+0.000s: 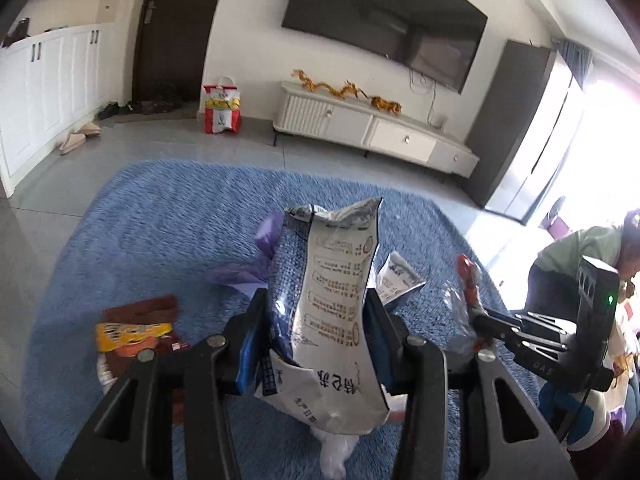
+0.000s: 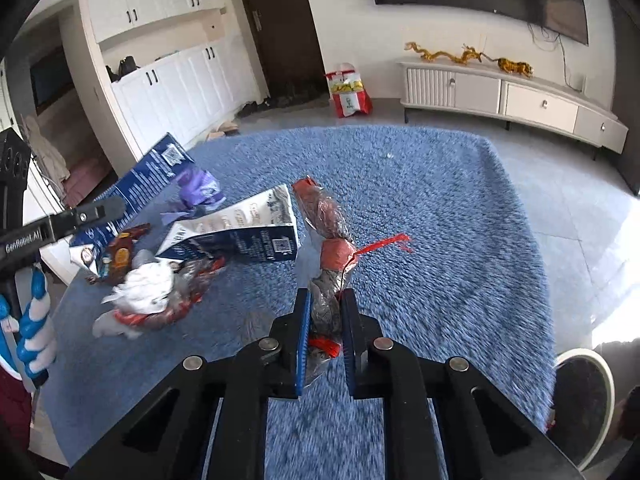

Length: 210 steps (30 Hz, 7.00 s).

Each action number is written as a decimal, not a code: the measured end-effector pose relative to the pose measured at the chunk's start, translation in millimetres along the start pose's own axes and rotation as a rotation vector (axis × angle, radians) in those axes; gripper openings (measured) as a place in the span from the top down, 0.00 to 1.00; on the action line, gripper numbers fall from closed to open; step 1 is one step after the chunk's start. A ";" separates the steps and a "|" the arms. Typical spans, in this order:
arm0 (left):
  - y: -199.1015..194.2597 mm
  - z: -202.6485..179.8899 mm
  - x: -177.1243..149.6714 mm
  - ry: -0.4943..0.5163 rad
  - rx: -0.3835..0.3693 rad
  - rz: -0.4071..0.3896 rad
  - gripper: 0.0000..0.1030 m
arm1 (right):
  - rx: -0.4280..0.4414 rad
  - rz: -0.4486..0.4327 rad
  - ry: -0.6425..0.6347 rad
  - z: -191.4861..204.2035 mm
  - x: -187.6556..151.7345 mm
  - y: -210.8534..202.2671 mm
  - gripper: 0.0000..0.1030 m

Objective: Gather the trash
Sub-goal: 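Carry both items to the bin and open both tools to release them, then move both open tools back toward the rug, then grasp the white plastic bag with the left tool while the right tool grasps the white tissue, then carry both items over the bin and open both tools to drop them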

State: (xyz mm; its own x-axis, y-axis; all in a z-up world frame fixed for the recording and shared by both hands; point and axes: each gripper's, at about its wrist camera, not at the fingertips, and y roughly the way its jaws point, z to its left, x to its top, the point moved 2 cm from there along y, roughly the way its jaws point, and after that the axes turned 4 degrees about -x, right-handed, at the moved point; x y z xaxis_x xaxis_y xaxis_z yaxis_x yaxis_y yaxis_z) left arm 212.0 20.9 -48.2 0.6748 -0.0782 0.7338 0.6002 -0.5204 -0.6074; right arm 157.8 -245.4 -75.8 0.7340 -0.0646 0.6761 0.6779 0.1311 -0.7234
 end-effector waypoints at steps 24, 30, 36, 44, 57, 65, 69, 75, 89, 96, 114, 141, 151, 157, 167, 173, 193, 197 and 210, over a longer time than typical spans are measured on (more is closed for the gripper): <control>-136.2 -60.9 -12.9 0.023 0.021 -0.160 0.57 | -0.054 -0.225 -0.113 -1.7 -15.5 -154.4 0.87; -92.0 -127.4 -13.2 0.087 -0.069 -0.076 0.58 | -0.124 -0.241 -0.075 -53.1 -26.3 -171.9 0.87; -24.6 -216.0 -17.8 0.193 -0.180 0.044 0.57 | -0.228 -0.217 0.017 -127.9 -47.9 -174.3 0.87; 76.5 -325.9 -37.3 0.275 -0.293 0.210 0.57 | -0.381 -0.118 0.174 -238.3 -87.1 -159.6 0.87; 207.1 -411.6 -75.0 0.236 -0.347 0.405 0.57 | -0.478 0.005 0.285 -326.0 -114.6 -111.9 0.86; 249.1 -429.4 -86.5 0.166 -0.350 0.481 0.52 | -0.548 0.071 0.290 -337.4 -117.6 -97.5 0.67; 249.1 -426.8 -81.6 0.157 -0.352 0.473 0.47 | -0.568 0.067 0.291 -343.5 -117.3 -106.1 0.61; 217.9 -410.8 -69.5 0.183 -0.332 0.413 0.47 | -0.562 0.037 0.281 -326.1 -107.8 -126.4 0.61; 67.4 -315.7 -23.3 0.190 -0.215 0.100 0.42 | -0.398 -0.157 0.100 -187.3 -37.2 -175.2 0.55; -10.6 -242.3 -17.3 0.190 -0.119 0.004 0.38 | -0.311 -0.251 0.003 -110.8 -6.1 -199.1 0.53; -128.4 -42.7 -42.9 0.056 0.095 -0.110 0.38 | -0.115 -0.268 -0.131 25.2 17.7 -181.0 0.53; -46.0 -5.8 -92.9 0.035 -0.101 0.085 0.48 | -0.027 -0.069 -0.188 102.4 14.6 -80.1 0.53; -1.6 0.3 -92.1 -0.026 -0.172 0.157 0.81 | 0.051 0.041 -0.202 123.3 15.2 -20.6 0.52; 7.3 6.4 -97.2 -0.061 -0.178 0.162 0.91 | 0.080 0.094 -0.211 133.7 13.1 12.5 0.52; 1.2 10.9 -101.3 -0.086 -0.165 0.145 0.92 | 0.095 0.146 -0.219 140.9 1.7 40.1 0.73; -13.1 12.2 -106.3 -0.093 -0.134 0.127 0.93 | 0.097 0.094 -0.207 137.0 0.6 19.4 0.84; -110.8 -15.7 -97.1 -0.029 0.026 -0.064 0.93 | 0.077 -0.052 -0.180 110.5 -10.0 -82.6 0.85; -118.8 -26.6 -95.2 0.000 0.053 -0.084 0.93 | 0.047 -0.065 -0.163 96.3 -14.0 -96.0 0.85; -121.4 -53.6 -92.9 0.091 0.119 -0.095 0.93 | 0.010 -0.064 -0.066 50.5 -31.0 -109.9 0.85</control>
State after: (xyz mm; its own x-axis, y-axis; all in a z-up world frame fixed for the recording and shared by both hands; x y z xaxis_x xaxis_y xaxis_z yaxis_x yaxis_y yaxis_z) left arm 53.5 45.8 -26.3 0.5740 -0.1126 0.8111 0.7100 -0.4251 -0.5614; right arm 58.5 -207.8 -10.1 0.6846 -0.0073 0.7288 0.7225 0.1383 -0.6773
